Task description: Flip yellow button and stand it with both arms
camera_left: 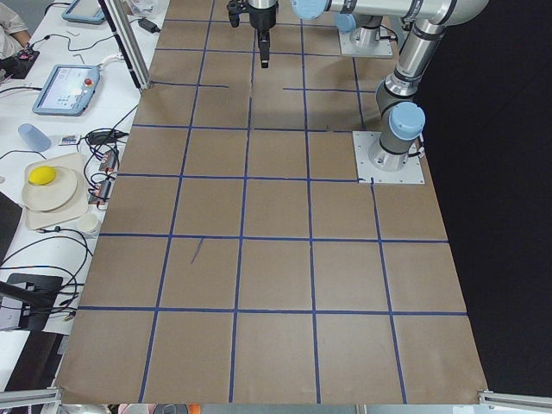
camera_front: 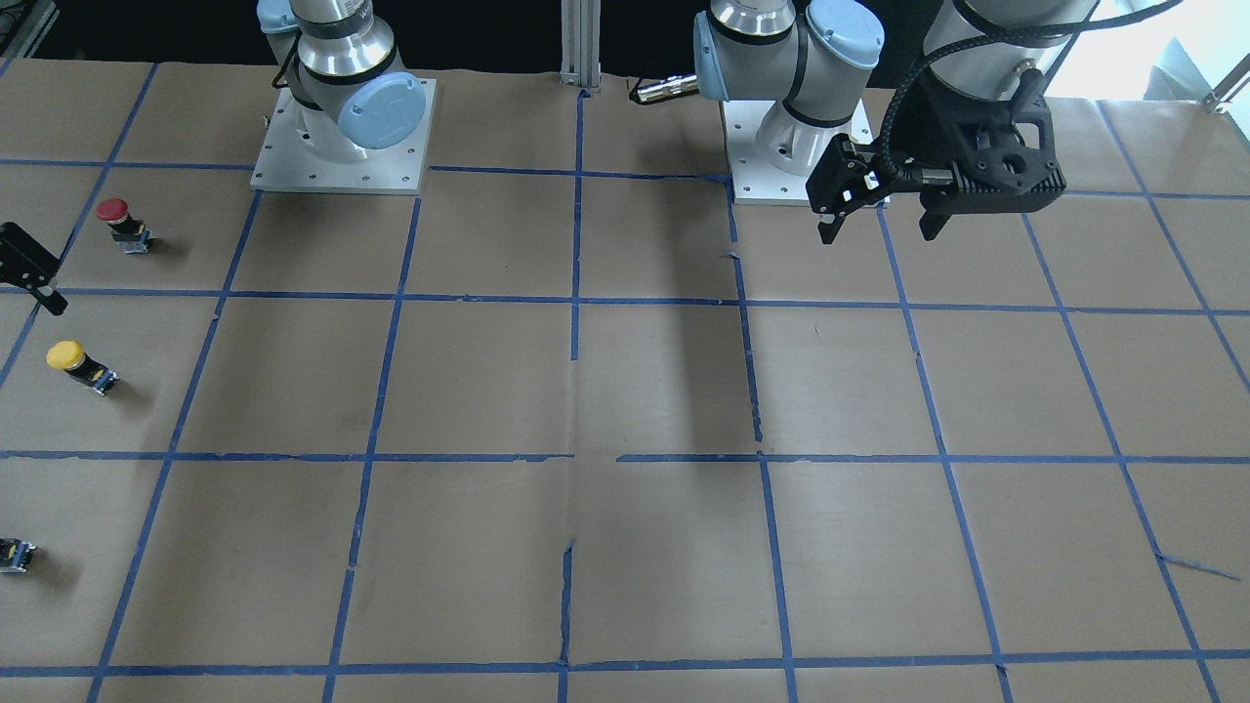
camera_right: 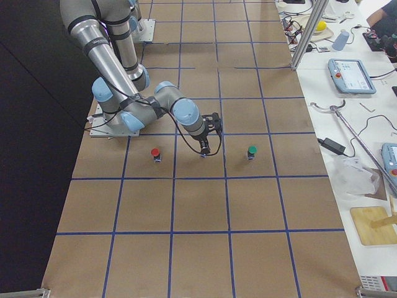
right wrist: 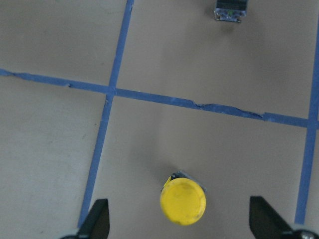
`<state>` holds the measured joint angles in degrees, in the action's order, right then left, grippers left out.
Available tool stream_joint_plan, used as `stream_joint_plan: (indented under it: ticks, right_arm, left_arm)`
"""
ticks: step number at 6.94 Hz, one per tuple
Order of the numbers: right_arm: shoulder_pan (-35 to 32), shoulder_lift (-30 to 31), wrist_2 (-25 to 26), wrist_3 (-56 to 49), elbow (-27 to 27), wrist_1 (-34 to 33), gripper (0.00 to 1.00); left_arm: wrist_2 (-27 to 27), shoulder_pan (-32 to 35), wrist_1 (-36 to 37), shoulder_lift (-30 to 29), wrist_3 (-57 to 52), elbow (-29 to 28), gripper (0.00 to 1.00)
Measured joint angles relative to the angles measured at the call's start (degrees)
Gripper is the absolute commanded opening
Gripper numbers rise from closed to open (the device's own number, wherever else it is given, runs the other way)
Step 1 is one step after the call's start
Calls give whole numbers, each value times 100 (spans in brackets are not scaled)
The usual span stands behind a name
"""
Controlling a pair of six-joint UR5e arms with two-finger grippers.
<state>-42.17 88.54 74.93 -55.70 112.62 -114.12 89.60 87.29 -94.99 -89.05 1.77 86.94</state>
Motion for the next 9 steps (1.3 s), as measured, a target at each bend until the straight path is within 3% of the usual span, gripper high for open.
stream_joint_plan:
  ticks: [2, 4, 7, 9]
  right_arm:
    - [-888, 349, 712, 1360, -957, 1419, 100]
    - [-1960, 810, 1040, 3045, -1670, 2676, 100]
    - [-3653, 1128, 1243, 5185, -1779, 3209, 100]
    - [-4265, 1170, 1397, 5590, -1697, 3226, 100]
  left_arm:
    - [9, -8, 4, 1, 3, -7, 100]
    - [13, -10, 4, 2, 14, -10, 100]
    - [14, -8, 54, -10, 28, 40, 100]
    - [-17, -1, 53, -15, 62, 92, 100]
